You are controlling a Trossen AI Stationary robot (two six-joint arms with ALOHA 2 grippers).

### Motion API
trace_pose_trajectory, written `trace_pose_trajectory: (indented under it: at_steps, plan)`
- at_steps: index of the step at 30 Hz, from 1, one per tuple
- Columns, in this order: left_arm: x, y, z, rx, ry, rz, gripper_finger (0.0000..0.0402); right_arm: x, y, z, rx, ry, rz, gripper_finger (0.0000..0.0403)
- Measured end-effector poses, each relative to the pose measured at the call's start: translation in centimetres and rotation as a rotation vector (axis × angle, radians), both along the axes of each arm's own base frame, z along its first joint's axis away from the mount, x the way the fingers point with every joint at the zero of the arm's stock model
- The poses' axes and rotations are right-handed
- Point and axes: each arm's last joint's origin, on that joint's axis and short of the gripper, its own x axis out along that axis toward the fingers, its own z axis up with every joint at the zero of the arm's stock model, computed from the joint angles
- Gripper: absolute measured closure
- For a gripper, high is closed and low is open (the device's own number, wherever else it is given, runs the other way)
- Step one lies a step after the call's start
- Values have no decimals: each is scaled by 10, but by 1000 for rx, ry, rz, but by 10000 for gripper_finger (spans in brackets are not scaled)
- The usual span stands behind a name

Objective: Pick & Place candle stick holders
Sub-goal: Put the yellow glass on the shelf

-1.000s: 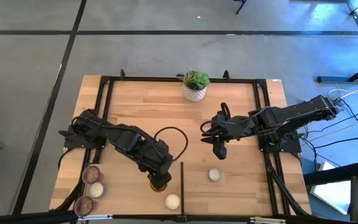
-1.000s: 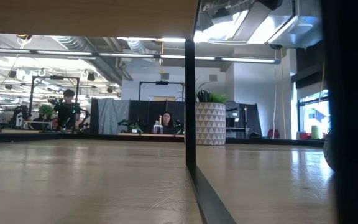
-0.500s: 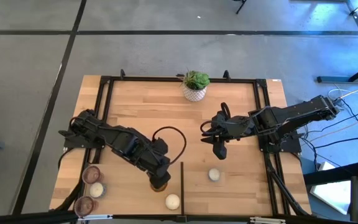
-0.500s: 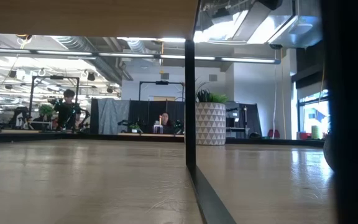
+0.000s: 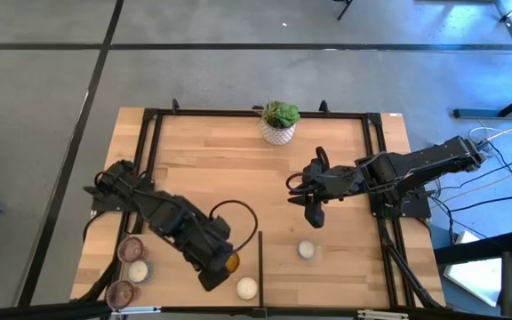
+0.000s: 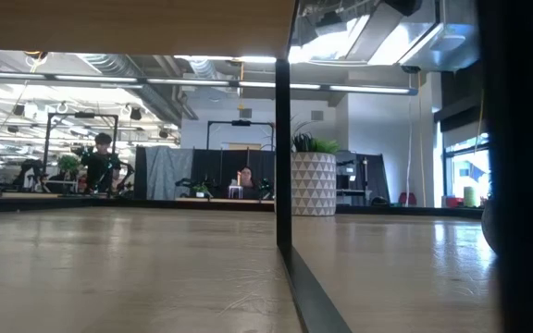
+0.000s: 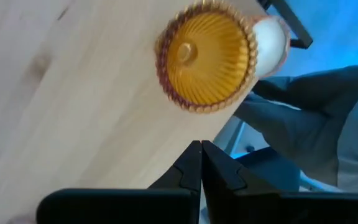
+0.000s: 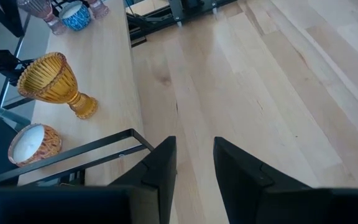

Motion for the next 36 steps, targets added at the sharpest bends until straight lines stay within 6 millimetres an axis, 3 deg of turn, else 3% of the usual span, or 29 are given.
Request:
trace_pose_trajectory:
  at_steps: [3, 8, 14, 36]
  plan:
    - [-4, -7, -11, 12, 55, 1, 400, 0, 0, 0, 2, 0, -2, 292]
    - [-4, -16, -49, 100, 173, -14, 400, 0, 0, 0, 3, -5, -3, 292]
    - [1, -18, -74, 220, 132, 7, 400, 0, 0, 0, 3, -5, -3, 293]
    - [24, -11, -72, 201, -51, -72, 400, 0, 0, 0, 1, -2, -4, 293]
